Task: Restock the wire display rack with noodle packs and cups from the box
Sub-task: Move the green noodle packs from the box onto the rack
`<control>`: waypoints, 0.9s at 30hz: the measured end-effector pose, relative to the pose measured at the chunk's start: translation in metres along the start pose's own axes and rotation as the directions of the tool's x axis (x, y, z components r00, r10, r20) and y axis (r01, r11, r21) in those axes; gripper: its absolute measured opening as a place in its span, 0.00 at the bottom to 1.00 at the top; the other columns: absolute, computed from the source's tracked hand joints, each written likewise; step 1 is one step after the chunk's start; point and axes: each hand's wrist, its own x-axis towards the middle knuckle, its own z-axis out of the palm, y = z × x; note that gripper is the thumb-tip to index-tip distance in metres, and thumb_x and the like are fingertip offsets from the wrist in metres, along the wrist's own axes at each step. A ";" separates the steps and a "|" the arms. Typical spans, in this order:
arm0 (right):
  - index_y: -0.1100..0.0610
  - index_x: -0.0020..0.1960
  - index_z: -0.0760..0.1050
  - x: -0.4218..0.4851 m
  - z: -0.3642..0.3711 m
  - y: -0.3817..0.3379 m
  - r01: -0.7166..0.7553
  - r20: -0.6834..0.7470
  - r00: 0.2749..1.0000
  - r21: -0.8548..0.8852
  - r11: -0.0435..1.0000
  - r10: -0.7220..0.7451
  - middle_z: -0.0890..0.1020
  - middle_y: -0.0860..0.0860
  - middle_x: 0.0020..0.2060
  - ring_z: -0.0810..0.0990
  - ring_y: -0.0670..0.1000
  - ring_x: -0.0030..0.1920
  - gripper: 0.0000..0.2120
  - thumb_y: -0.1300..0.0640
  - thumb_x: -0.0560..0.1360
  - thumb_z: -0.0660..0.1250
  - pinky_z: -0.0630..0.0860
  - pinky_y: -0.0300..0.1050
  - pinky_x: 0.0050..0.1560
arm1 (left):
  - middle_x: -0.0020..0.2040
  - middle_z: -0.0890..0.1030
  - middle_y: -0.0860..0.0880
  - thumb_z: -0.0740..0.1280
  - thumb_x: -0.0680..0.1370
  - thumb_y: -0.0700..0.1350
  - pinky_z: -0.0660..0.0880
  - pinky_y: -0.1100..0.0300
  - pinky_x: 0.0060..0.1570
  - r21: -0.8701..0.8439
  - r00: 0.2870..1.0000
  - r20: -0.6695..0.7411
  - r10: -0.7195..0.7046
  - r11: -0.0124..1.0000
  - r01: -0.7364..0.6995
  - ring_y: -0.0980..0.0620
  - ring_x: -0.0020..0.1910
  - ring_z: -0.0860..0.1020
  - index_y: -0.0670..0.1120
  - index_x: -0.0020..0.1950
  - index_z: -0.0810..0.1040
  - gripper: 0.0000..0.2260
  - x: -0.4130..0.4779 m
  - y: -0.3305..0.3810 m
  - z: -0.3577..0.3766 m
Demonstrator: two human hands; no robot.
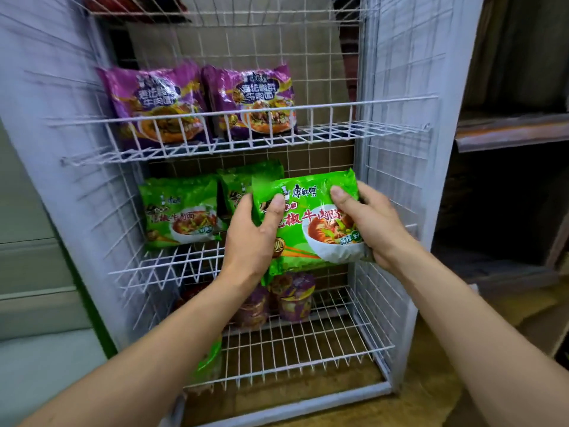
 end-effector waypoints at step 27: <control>0.52 0.54 0.79 0.083 0.116 0.025 -0.096 0.051 0.994 0.023 0.995 0.095 0.86 0.48 0.42 0.84 0.48 0.40 0.03 0.56 0.80 0.68 0.81 0.41 0.42 | 0.67 0.79 0.48 0.69 0.55 0.81 0.76 0.42 0.65 -0.069 0.954 -0.161 -0.254 0.967 0.246 0.43 0.65 0.79 0.55 0.70 0.73 0.50 0.110 -0.096 -0.072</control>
